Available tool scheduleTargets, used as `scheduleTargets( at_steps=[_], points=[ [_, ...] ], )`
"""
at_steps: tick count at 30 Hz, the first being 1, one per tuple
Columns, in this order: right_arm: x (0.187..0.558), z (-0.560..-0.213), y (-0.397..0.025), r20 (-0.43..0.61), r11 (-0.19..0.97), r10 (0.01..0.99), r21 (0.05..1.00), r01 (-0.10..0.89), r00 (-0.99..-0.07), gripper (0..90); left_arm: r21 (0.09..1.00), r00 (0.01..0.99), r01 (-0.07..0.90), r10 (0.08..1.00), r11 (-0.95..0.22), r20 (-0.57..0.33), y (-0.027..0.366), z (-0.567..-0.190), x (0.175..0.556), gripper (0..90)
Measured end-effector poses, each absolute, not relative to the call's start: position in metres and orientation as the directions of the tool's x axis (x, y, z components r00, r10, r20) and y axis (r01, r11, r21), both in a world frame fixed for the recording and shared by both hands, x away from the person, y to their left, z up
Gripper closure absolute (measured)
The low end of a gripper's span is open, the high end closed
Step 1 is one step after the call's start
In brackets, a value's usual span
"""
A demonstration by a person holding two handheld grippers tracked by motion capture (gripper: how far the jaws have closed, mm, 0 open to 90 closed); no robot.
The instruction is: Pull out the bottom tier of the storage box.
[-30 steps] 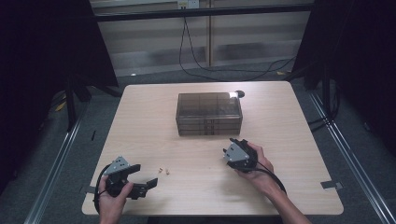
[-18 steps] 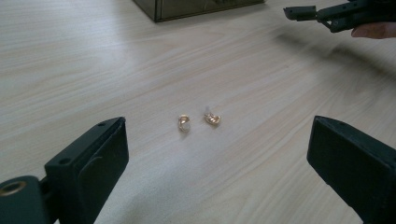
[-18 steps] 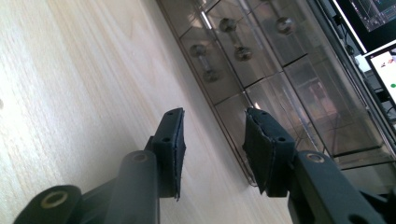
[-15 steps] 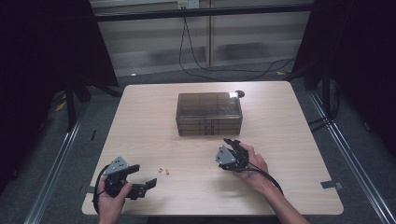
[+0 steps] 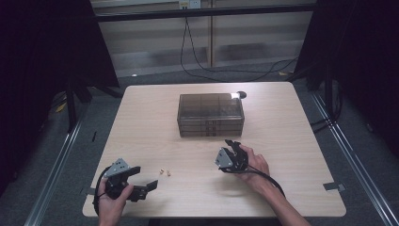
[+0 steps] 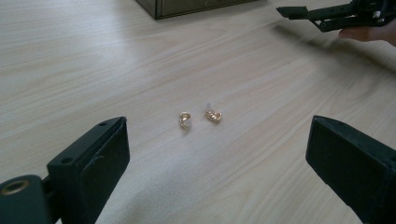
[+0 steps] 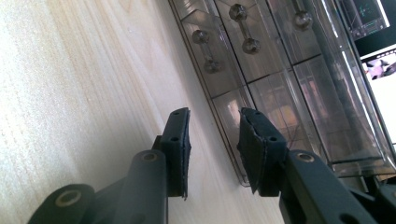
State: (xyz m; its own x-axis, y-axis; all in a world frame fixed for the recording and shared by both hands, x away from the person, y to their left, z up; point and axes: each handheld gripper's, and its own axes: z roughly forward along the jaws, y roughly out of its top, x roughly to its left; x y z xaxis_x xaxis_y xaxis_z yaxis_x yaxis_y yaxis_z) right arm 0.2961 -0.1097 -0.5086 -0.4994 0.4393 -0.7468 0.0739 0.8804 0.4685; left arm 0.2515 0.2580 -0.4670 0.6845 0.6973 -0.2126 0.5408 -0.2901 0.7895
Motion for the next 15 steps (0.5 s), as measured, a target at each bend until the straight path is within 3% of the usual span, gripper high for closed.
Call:
scheduleTargets(
  at_steps=[9,15],
  points=[
    [0.301,-0.509,-0.094,-0.829,0.937,0.316,0.349,0.014,-0.462,66.5,0.786,0.685,0.543,0.698,-0.295,-0.211,0.259,-0.467,0.25,6.3],
    [0.303,-0.516,-0.089,-0.844,0.947,0.29,0.321,0.01,-0.45,68.0,0.788,0.682,0.543,0.7,-0.291,-0.211,0.262,-0.467,0.25,6.3]
  ],
)
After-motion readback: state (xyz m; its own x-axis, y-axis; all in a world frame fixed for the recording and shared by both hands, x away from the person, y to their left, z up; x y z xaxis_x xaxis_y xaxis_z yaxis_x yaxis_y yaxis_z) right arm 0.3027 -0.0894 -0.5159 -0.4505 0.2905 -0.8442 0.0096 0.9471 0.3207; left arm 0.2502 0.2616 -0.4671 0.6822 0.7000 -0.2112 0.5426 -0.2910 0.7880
